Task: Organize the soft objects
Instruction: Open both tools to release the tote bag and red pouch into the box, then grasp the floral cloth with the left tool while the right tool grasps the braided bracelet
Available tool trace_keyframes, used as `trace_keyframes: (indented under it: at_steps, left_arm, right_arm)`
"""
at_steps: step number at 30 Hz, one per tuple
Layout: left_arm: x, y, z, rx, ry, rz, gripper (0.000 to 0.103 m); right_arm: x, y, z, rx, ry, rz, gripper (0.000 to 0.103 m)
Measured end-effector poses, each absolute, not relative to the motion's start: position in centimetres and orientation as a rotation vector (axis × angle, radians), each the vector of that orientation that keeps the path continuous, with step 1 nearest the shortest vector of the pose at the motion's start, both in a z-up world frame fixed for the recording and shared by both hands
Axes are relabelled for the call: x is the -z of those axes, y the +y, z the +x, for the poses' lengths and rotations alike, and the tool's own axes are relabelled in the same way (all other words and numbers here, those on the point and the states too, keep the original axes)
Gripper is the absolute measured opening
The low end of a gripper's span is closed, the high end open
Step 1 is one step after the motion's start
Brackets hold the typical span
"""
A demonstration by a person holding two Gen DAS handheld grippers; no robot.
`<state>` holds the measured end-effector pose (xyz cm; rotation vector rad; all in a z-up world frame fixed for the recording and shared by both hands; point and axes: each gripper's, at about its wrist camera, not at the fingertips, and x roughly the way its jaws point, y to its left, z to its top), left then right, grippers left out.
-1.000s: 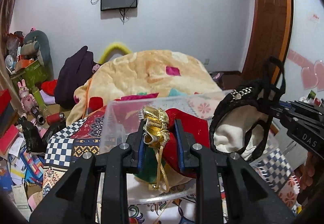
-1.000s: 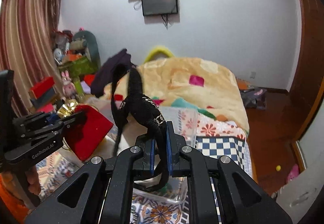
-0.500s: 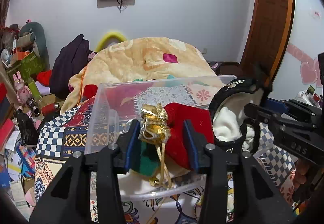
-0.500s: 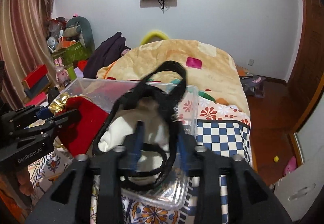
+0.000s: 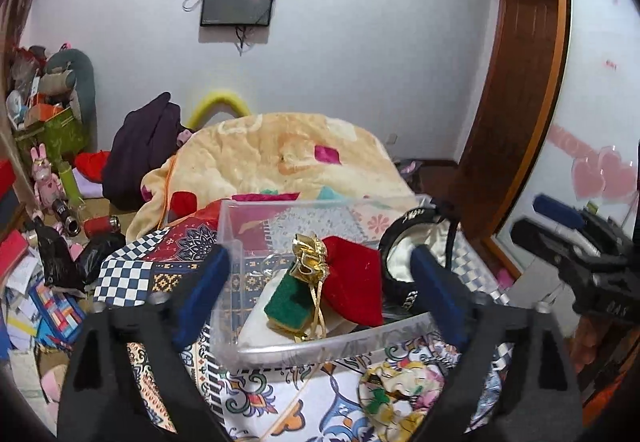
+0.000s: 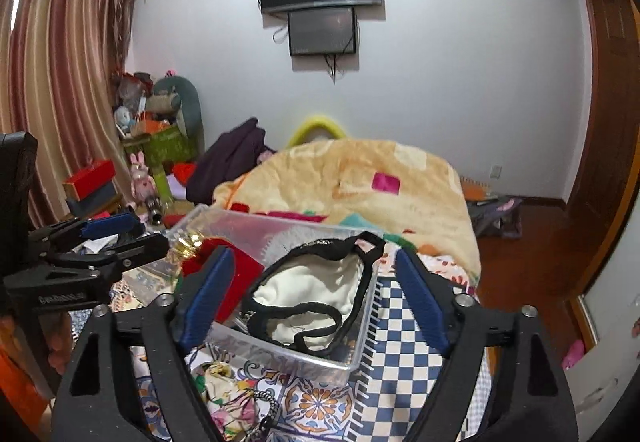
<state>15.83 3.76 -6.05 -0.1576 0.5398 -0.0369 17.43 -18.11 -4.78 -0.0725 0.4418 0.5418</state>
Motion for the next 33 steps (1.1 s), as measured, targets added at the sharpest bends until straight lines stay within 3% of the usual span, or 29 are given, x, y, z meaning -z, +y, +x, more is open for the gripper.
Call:
trace_keyframes:
  at_steps: [8,21,33]
  left_arm:
    - [7.2,4.0,13.8,0.059,0.598,-0.155,0.099]
    - [14.8,0.0,13.0,0.125,0.811,-0.028,0.099]
    - [17.6,2.1,12.5,0.046,0.883,0.022,0.099]
  right_arm:
    - [7.2,-18.4,15.9,-0.540,0.479,-0.111,0.089]
    - [15.9,-16.5,16.0,-0.514,0.752,-0.247,0.089]
    - [16.8,-18.5,16.1,-0.475,0.780,-0.271,0.088]
